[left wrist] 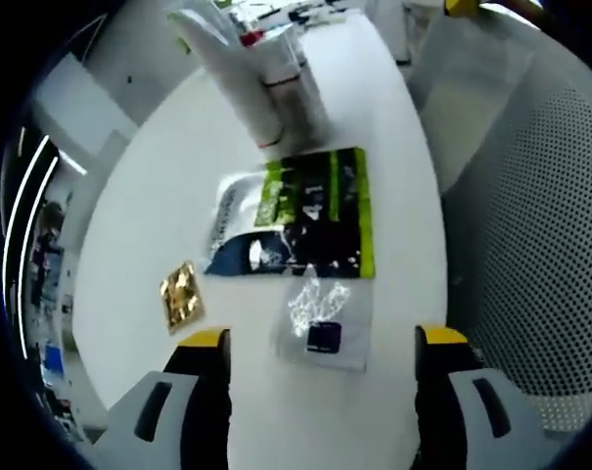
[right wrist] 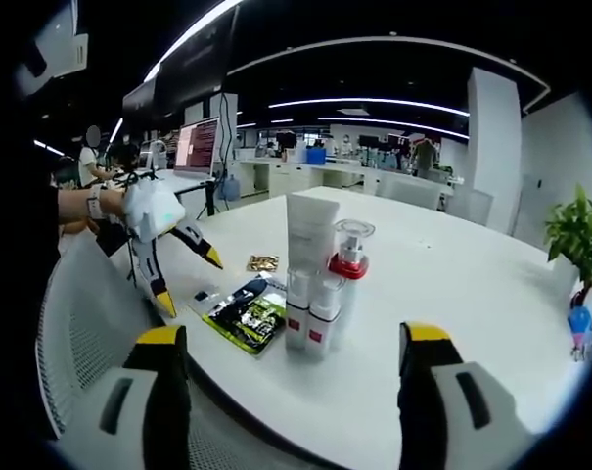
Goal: Arrange the skincare products in the storage area until every visible bottle or jar stands upright without overlapping.
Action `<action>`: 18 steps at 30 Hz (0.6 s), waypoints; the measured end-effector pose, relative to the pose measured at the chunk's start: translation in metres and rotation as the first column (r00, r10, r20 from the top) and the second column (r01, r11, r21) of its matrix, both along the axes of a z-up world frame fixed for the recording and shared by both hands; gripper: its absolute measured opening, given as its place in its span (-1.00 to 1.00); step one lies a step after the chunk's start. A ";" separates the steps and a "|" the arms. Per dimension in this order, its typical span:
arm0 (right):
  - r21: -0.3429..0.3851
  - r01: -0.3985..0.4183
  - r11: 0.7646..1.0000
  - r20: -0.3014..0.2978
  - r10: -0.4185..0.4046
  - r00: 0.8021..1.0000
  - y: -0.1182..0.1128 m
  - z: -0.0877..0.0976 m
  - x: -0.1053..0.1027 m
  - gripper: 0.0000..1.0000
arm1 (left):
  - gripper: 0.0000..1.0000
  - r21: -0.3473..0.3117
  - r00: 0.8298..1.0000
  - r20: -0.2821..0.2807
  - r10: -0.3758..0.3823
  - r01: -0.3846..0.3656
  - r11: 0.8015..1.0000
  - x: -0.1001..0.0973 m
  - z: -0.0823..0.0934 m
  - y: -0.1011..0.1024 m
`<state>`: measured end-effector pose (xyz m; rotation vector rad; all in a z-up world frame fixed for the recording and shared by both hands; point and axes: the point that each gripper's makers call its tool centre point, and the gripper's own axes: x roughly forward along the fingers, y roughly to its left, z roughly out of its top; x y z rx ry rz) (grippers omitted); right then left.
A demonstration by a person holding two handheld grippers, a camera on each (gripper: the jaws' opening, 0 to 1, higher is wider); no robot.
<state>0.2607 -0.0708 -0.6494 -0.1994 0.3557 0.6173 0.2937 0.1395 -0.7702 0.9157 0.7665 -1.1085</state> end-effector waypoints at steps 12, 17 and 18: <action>0.003 -0.005 1.000 -0.006 0.005 1.000 0.001 -0.001 0.000 0.79 | 0.75 -0.115 0.993 -0.043 0.110 -0.114 0.987 -0.001 0.023 0.005; 0.012 -0.003 1.000 -0.009 0.004 1.000 0.001 -0.001 0.000 0.81 | 0.80 -0.126 0.990 -0.034 0.137 -0.140 0.982 0.007 0.034 0.007; 0.018 -0.001 1.000 -0.012 0.001 1.000 0.001 -0.001 0.000 0.84 | 0.81 -0.126 0.990 -0.036 0.139 -0.142 0.982 0.007 0.036 0.008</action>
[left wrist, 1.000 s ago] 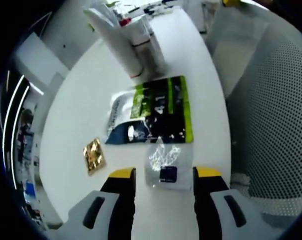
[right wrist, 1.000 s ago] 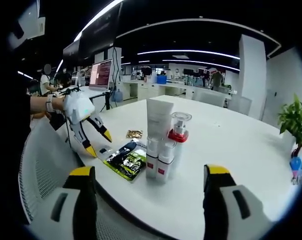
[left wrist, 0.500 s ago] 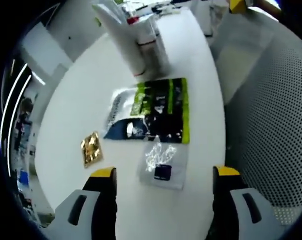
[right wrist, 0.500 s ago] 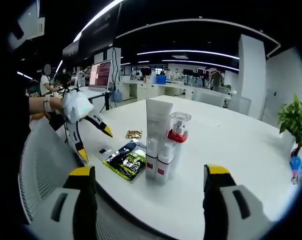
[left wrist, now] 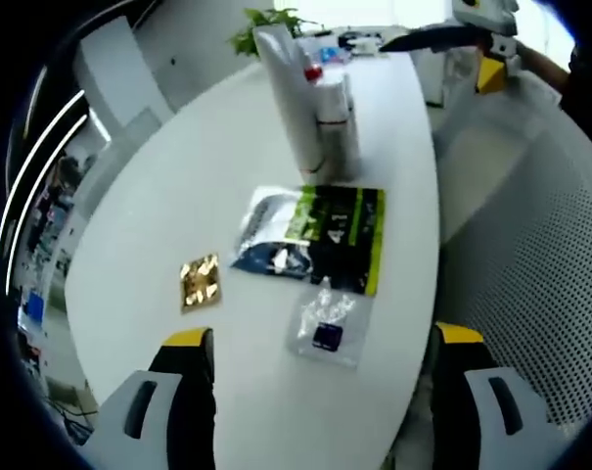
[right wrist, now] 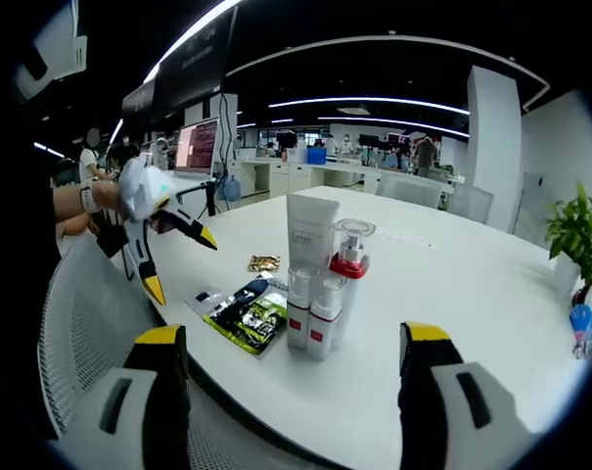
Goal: Arrange the skincare products in the storage area until every visible bottle or jar stands upright without overlapping.
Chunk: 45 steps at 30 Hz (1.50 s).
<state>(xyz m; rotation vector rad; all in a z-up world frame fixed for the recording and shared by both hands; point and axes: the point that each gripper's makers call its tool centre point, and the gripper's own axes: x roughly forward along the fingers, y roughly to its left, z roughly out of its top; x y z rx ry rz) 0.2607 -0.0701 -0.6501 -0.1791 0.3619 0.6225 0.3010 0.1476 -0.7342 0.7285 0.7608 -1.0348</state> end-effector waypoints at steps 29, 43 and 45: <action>0.011 0.036 0.999 -0.002 -0.036 0.999 -0.005 0.001 0.003 0.99 | 0.95 -0.232 0.942 0.071 0.329 -0.305 0.924 -0.008 0.045 0.019; -0.005 0.051 0.999 -0.006 -0.051 0.999 -0.008 0.002 0.004 0.99 | 0.95 -0.300 0.917 0.086 0.389 -0.348 0.888 -0.011 0.052 0.025; -0.098 0.045 0.994 0.020 -0.043 0.999 -0.016 0.000 0.008 0.99 | 0.95 -0.307 0.915 0.085 0.394 -0.352 0.884 -0.011 0.052 0.026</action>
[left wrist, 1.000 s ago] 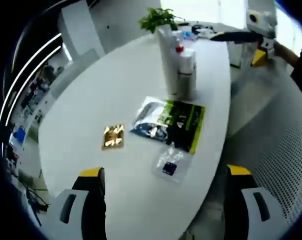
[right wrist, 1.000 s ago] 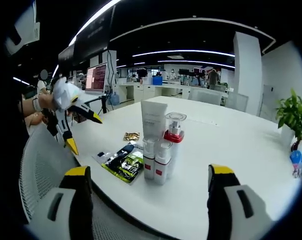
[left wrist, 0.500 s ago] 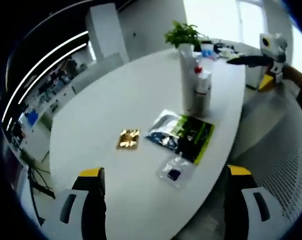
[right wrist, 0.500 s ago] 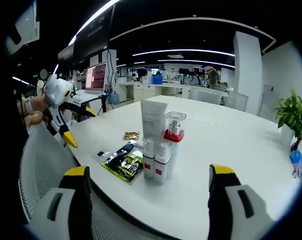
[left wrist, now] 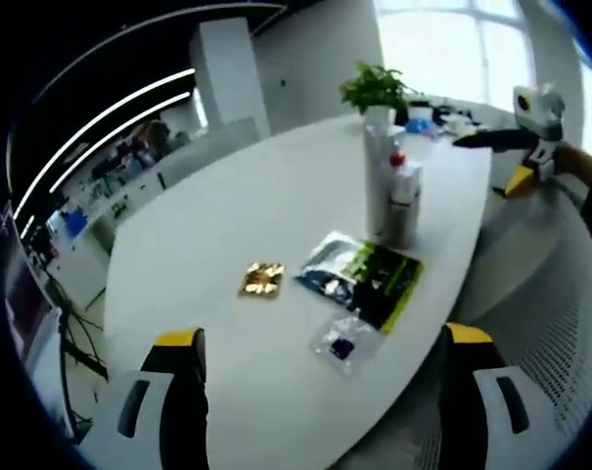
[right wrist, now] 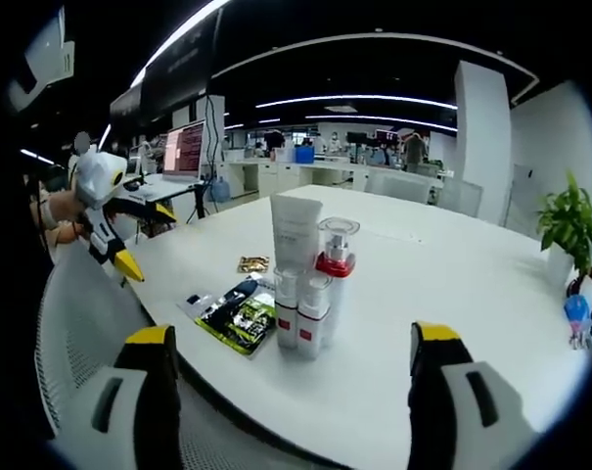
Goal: Arrange the skincare products in the storage area until every visible bottle or jar stands upright without overlapping.
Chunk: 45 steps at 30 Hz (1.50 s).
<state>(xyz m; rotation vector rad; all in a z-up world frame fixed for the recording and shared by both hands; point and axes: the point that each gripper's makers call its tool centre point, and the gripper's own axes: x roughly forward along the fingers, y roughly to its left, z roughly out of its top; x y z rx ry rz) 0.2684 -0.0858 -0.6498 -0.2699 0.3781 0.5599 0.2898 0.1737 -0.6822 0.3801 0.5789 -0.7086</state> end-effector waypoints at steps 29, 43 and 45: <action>0.127 0.008 0.992 0.188 -0.032 0.982 0.003 0.029 0.018 0.99 | 0.95 -0.017 0.999 0.031 0.022 -0.022 1.000 0.001 0.005 0.003; 0.087 -0.035 0.996 0.160 0.020 0.987 0.005 0.017 0.018 0.99 | 0.95 0.011 1.000 0.023 0.003 -0.003 1.000 0.007 0.003 0.004; 0.110 -0.037 0.993 0.165 0.018 0.986 0.005 0.020 0.018 0.99 | 0.95 0.024 1.000 0.025 -0.005 0.005 1.000 0.011 0.002 0.004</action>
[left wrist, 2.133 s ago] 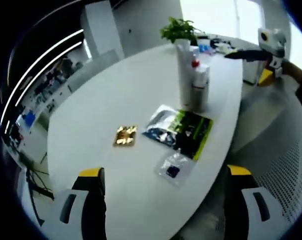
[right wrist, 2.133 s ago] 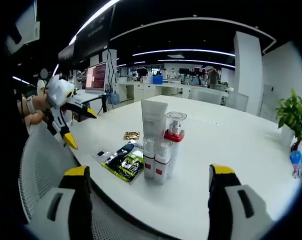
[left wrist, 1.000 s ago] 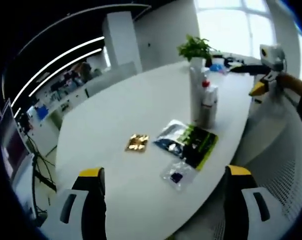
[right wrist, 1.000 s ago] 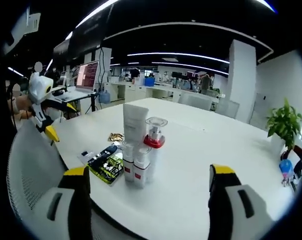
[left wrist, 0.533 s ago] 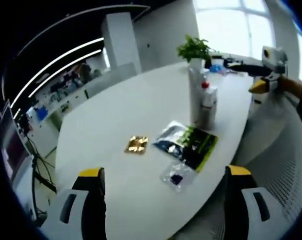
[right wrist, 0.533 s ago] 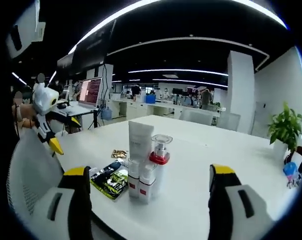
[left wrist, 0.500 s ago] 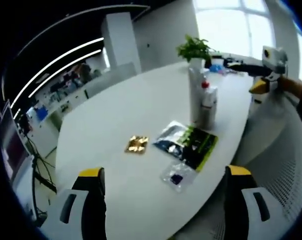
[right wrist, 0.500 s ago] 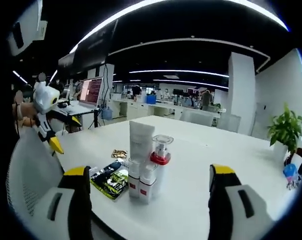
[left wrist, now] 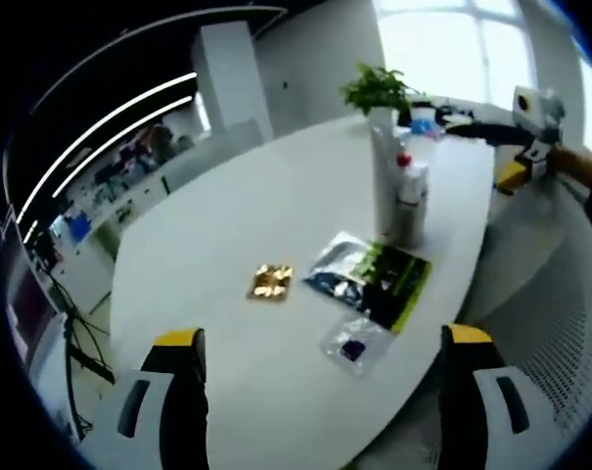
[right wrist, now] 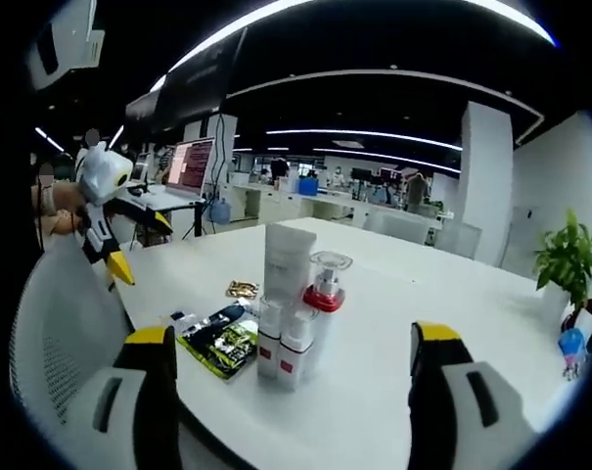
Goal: Arrange the skincare products in the storage area until every visible bottle or jar stands upright without overlapping.
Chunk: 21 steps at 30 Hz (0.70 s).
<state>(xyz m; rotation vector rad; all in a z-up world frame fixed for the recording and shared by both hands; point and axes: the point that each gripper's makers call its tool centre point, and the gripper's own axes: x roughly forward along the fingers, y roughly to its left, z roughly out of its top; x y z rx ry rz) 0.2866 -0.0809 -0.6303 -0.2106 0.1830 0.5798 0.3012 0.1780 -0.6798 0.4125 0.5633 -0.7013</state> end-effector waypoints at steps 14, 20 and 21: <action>-0.001 0.001 1.000 0.009 -0.001 1.000 0.002 0.001 -0.002 0.99 | 0.95 0.037 0.999 -0.022 -0.044 0.045 0.998 0.036 -0.012 0.001; -0.005 0.016 1.000 0.014 -0.016 1.000 -0.001 0.001 -0.001 0.99 | 0.95 0.059 0.997 -0.038 -0.069 0.071 0.996 0.051 -0.020 -0.002; 0.001 0.011 1.000 0.007 -0.011 1.000 0.001 0.001 -0.001 0.99 | 0.95 0.065 0.997 -0.041 -0.072 0.075 0.995 0.053 -0.022 -0.003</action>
